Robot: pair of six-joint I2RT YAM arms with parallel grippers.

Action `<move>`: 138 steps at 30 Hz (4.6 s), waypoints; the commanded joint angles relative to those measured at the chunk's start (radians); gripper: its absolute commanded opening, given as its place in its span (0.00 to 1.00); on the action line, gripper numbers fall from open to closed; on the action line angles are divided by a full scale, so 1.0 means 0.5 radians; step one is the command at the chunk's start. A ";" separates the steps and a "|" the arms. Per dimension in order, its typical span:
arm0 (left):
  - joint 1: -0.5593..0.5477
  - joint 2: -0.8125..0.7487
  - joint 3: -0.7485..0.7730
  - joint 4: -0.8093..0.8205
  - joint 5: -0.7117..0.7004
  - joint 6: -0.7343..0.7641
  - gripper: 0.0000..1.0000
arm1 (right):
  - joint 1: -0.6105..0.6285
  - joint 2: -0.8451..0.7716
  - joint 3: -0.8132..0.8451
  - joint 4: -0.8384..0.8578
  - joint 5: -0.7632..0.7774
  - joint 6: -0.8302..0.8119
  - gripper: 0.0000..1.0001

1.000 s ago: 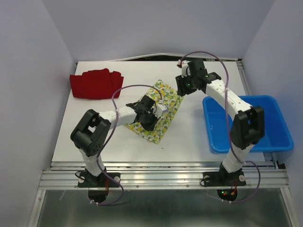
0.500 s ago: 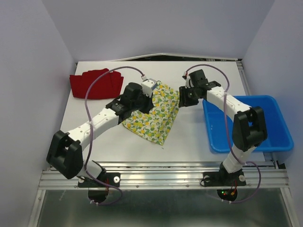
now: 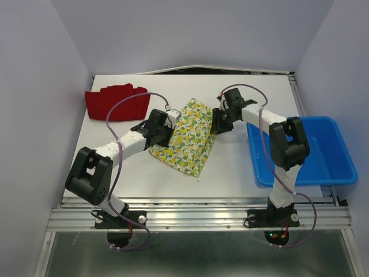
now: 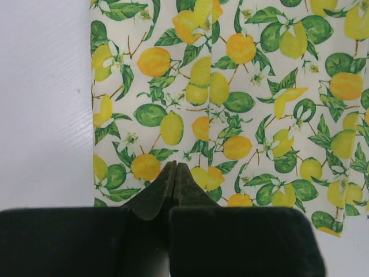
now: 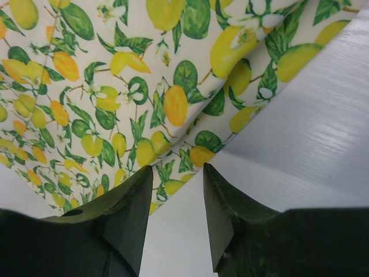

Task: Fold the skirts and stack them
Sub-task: Fold the skirt

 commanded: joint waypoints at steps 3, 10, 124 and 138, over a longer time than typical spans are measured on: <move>-0.013 -0.164 -0.005 -0.004 0.007 0.124 0.00 | -0.008 0.020 0.039 0.230 -0.284 0.244 0.45; -0.157 -0.207 0.025 -0.065 0.011 0.213 0.11 | -0.008 0.112 0.020 0.252 -0.327 0.340 0.43; -1.148 0.756 0.489 -0.289 -0.054 0.078 0.00 | -0.185 0.048 -0.216 0.252 -0.475 0.159 0.01; -1.090 0.609 0.250 -0.234 0.112 0.103 0.00 | -0.185 0.054 0.244 0.006 -0.441 0.042 0.64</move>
